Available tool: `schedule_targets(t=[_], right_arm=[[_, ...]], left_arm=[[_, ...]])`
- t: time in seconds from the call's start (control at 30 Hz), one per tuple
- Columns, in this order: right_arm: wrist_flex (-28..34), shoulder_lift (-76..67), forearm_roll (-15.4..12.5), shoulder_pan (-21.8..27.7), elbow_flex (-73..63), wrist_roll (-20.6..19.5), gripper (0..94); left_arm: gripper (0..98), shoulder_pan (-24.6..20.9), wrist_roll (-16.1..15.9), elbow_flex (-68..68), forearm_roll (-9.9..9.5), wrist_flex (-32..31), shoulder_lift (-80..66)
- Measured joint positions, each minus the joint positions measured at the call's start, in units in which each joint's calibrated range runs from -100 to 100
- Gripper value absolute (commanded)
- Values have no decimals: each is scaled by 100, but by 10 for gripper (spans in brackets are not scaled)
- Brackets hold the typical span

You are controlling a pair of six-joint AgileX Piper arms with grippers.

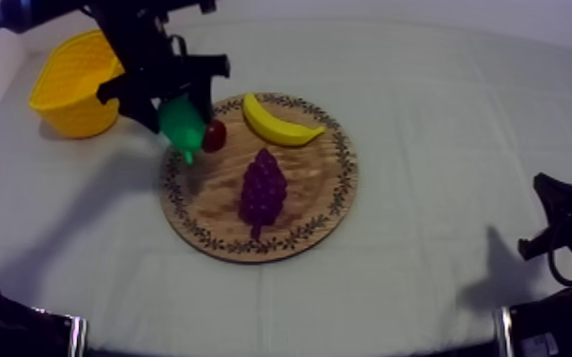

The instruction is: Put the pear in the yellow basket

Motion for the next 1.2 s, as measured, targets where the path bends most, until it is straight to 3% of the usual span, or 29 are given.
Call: schedule_targets(t=[0.67, 1.2], right_arm=[[0, 0, 0, 0, 0, 0, 2], [0, 0, 0, -5, 0, 0, 2]], left_arm=[[550, -228, -210, -554, 0, 71, -572], [556, -1063, -656, -723, -241, 66, -572]])
